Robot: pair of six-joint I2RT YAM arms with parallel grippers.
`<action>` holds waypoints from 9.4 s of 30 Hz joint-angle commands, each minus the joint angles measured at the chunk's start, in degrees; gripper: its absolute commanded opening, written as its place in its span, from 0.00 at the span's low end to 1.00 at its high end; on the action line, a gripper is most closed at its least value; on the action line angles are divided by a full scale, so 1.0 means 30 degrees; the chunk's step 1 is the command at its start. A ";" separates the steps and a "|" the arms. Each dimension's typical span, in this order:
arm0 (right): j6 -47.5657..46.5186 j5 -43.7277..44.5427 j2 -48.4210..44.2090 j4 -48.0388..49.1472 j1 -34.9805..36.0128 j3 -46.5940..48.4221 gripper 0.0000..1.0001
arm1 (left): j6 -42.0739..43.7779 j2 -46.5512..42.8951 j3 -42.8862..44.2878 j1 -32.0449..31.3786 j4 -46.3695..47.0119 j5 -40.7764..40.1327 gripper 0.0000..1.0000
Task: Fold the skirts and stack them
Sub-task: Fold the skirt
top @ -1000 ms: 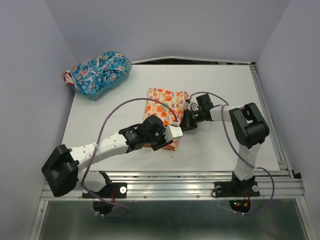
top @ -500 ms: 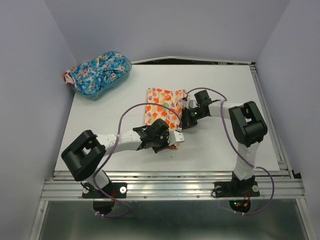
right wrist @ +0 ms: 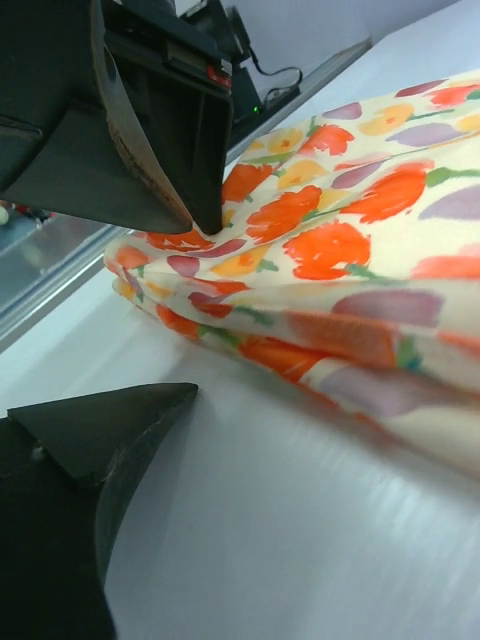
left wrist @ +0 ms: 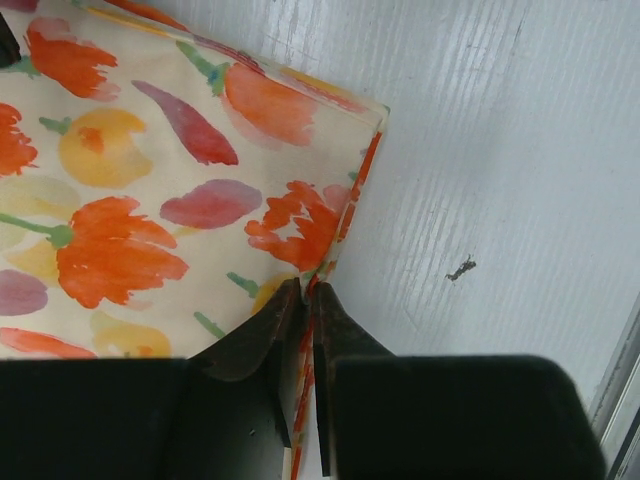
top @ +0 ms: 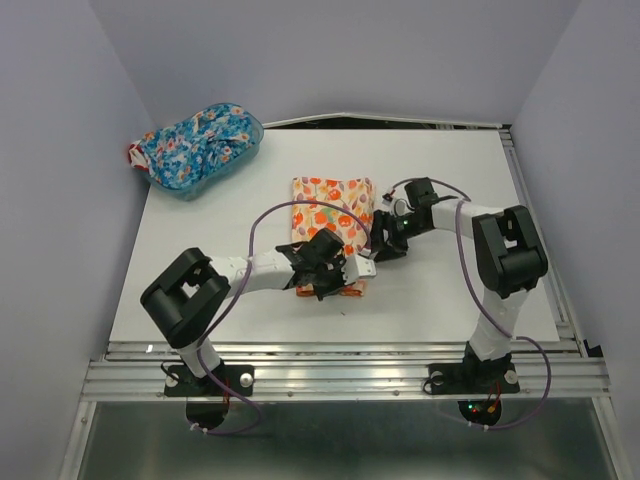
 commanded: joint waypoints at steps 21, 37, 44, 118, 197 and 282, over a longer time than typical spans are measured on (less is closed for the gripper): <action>0.4540 -0.0929 -0.1200 0.7216 0.0640 -0.8396 0.63 | -0.0523 0.0501 0.1338 0.1233 -0.2290 0.2262 0.16; 0.7032 -0.0692 -0.0967 1.0384 0.1841 -0.9101 0.36 | -0.0962 0.0413 0.1368 0.1233 -0.2115 0.2789 0.16; 0.8844 -0.2741 -0.1637 0.9884 0.1841 -0.7459 0.01 | -0.1635 -0.2598 0.0403 0.1204 -0.1793 0.2645 0.39; 0.7288 -0.4585 -0.0704 0.3720 -0.3231 0.4582 0.52 | -0.0668 -0.1902 -0.1798 -0.3600 -0.0472 -0.9105 0.00; -1.0282 0.1774 0.7768 -0.4353 0.1606 1.2120 0.49 | 0.1645 -0.4247 0.6784 -0.3894 -1.2045 -0.4182 0.10; -0.4628 -0.3012 -0.3486 -0.1659 0.1841 -0.1687 0.51 | -1.0104 0.1143 0.3945 0.7473 -0.2405 0.4113 0.19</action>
